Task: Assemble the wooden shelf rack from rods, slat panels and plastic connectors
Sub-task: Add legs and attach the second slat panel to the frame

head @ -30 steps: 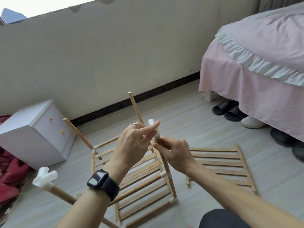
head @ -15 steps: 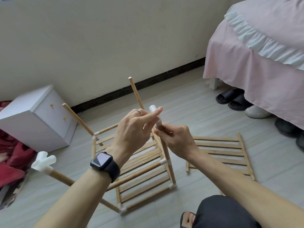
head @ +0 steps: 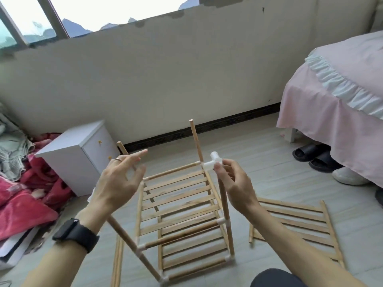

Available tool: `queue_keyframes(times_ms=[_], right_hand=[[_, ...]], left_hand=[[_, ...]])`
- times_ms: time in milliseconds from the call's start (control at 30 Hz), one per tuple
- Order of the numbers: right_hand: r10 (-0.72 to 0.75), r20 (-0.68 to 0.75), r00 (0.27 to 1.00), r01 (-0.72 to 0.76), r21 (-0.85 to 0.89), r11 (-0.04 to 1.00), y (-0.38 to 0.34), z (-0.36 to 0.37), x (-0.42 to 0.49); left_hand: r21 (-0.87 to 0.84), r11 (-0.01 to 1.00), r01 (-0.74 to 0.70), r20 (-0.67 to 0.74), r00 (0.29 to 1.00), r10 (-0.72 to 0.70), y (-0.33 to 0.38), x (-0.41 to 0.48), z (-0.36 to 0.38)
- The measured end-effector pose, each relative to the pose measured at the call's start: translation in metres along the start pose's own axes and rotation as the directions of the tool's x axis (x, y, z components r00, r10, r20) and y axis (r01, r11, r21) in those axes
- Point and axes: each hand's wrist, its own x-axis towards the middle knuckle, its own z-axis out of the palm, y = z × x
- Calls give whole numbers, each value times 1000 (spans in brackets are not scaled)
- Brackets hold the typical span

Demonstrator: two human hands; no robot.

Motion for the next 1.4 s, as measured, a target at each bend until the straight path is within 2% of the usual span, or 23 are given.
queue_keyframes(times_ms=[67,100,133,200,267,333,400,500,567,633,733,767,800,900,967,1033,1100,1200,1267,1300,1333,1400], right_hand=[[66,-12,998,-66,27,997,-13,9,11],[101,2,995,-101,24,995,-16,13,15],[125,13,992,-126,30,992,-16,18,19],[118,-13,993,-117,74,990,-11,27,20],[71,-106,992,-59,109,992,-2,34,19],[23,-196,980,0,115,993,2,40,18],[-11,-253,967,34,87,996,2,45,20],[-62,-350,935,76,24,997,-2,51,26],[-129,-397,909,105,-83,991,1,52,32],[-143,-406,903,107,-111,988,10,51,39],[86,-433,897,-72,47,996,16,52,47],[110,-430,896,-88,71,994,18,52,50],[70,-441,895,-57,44,997,19,52,51],[-181,-445,877,136,-133,982,22,55,55],[-150,-428,891,121,-94,988,24,56,61],[-47,-364,930,35,-39,999,28,55,80],[94,-242,966,-115,-72,991,27,50,104],[325,-194,926,-372,-311,875,38,45,117],[351,-112,930,-368,-289,884,49,51,95],[326,-45,944,-328,-226,917,52,58,78],[298,17,954,-292,-157,943,54,65,58],[244,102,964,-240,-50,969,52,79,19]], left_hand=[[-31,986,165,-96,981,-167,-25,-7,-19],[-118,957,265,-111,954,-278,-36,-11,-26],[-260,895,362,-94,913,-397,-44,-16,-32],[-547,675,495,28,817,-577,-54,-26,-35],[-656,506,561,157,756,-635,-61,-42,-26],[-697,449,559,207,757,-620,-64,-59,-8],[-745,425,514,178,767,-617,-63,-70,11],[-783,474,403,0,761,-648,-57,-73,31],[-808,479,345,-63,756,-652,-50,-66,39],[-818,473,328,-77,752,-655,-49,-61,42],[-831,447,330,-70,736,-674,-55,-60,46],[-834,444,328,-71,734,-675,-57,-60,47],[-835,445,322,-76,735,-674,-58,-59,48],[-836,454,307,-97,732,-674,-55,-58,51],[-828,467,311,-121,713,-691,-51,-59,54],[-801,495,337,-144,694,-705,-42,-60,58],[-798,495,344,-98,735,-670,-24,-59,64],[-740,516,431,166,861,-481,8,-55,70],[-617,614,493,397,868,-297,22,-50,70],[-589,665,459,437,873,-215,25,-47,70],[-575,712,402,426,891,-158,26,-44,66],[-465,840,280,261,950,-172,13,-36,58]])
